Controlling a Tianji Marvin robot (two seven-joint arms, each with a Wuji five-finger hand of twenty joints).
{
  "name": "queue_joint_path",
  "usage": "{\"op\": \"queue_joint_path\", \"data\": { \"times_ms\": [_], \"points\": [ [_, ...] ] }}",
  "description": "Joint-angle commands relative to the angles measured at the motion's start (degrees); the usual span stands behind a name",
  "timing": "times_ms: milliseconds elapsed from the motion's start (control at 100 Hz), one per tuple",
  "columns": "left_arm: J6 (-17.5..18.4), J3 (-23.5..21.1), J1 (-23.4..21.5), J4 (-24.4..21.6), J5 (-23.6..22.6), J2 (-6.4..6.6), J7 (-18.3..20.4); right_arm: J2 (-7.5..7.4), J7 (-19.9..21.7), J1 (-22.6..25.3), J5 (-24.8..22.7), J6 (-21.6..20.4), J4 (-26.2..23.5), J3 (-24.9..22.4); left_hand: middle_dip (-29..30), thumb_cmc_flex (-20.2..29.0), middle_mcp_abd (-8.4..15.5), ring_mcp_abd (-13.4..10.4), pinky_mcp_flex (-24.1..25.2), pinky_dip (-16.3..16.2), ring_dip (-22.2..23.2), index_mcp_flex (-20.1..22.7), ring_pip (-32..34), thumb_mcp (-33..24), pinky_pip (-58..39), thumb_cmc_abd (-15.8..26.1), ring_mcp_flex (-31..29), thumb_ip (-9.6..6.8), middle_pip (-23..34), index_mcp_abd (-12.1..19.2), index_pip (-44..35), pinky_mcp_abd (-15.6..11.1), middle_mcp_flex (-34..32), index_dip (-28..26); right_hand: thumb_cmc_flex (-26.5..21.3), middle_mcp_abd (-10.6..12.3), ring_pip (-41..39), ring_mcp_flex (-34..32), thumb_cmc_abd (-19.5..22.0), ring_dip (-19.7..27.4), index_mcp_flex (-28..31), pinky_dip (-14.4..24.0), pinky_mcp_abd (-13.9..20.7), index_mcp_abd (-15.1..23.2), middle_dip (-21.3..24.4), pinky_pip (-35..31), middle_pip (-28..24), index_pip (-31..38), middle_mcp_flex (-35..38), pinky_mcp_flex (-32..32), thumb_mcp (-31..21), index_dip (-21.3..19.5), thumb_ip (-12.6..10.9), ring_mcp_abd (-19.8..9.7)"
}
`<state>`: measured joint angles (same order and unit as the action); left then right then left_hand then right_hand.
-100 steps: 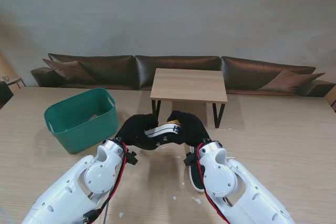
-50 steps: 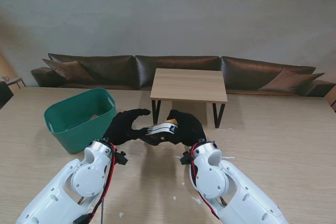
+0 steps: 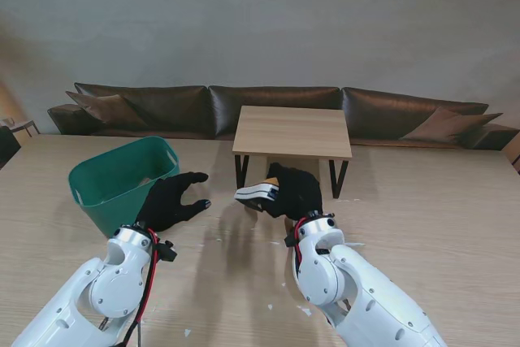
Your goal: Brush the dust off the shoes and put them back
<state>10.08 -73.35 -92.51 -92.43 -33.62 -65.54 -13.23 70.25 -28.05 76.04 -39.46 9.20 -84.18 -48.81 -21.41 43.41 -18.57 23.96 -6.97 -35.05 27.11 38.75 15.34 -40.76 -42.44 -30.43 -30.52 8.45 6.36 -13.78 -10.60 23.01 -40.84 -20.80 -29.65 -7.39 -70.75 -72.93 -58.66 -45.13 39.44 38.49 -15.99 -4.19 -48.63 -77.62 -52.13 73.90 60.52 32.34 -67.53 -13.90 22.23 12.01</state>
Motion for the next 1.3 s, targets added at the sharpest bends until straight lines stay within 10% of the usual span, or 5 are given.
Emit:
{"op": "queue_joint_path", "data": {
  "times_ms": [0, 650, 1290],
  "points": [
    [-0.5, -0.2, -0.7, 0.2, -0.8, 0.33, 1.6, 0.23, 0.1, -1.4, -1.4, 0.2, -0.1, 0.5, 0.3, -0.8, -0.2, 0.3, 1.0, -1.1, -0.4, 0.5, -0.9, 1.7, 1.8, 2.1, 1.8, -2.64, 0.0, -0.6, 0.2, 0.6, 0.2, -0.3, -9.9, 2.6, -0.6, -2.5, 4.8, -1.0, 5.1, 1.7, 2.0, 5.5, -1.2, -1.1, -0.8, 13.4, 3.8, 25.2, -15.0, -0.3, -5.4, -12.1],
    [-2.2, -2.1, -5.0, 0.0, -0.7, 0.4, 1.8, -2.11, 0.7, -1.7, -9.8, -6.9, 4.0, 9.0, -1.3, 0.2, -2.1, 1.0, 0.2, -4.5, 1.5, 1.3, 1.1, 5.4, 0.6, 6.3, 0.8, -3.18, 0.6, -1.3, 0.0, 0.9, -1.2, -0.9, -8.4, 3.5, -0.9, -2.5, 5.1, -1.0, 4.0, 2.5, 2.5, 6.9, -0.4, -0.8, -2.6, 13.7, 2.4, 23.9, -15.3, -0.8, -5.8, -11.9],
    [-2.8, -3.8, -9.7, -2.6, 0.8, 0.36, 2.4, -1.24, -1.6, -1.3, -9.3, -9.7, 9.4, 16.3, -2.8, 0.7, -4.1, 2.6, 0.5, -7.3, 4.3, 2.2, 3.9, 8.7, -4.4, 9.8, 0.1, -3.54, 1.0, -2.0, 0.0, 1.2, -1.8, -1.2, -8.3, 3.5, -1.5, -2.5, 5.5, -1.0, 4.0, 3.7, 3.4, 7.0, 0.3, -3.7, -3.2, 13.7, 2.1, 23.2, -15.2, -0.8, -5.7, -12.4]
  ]
}}
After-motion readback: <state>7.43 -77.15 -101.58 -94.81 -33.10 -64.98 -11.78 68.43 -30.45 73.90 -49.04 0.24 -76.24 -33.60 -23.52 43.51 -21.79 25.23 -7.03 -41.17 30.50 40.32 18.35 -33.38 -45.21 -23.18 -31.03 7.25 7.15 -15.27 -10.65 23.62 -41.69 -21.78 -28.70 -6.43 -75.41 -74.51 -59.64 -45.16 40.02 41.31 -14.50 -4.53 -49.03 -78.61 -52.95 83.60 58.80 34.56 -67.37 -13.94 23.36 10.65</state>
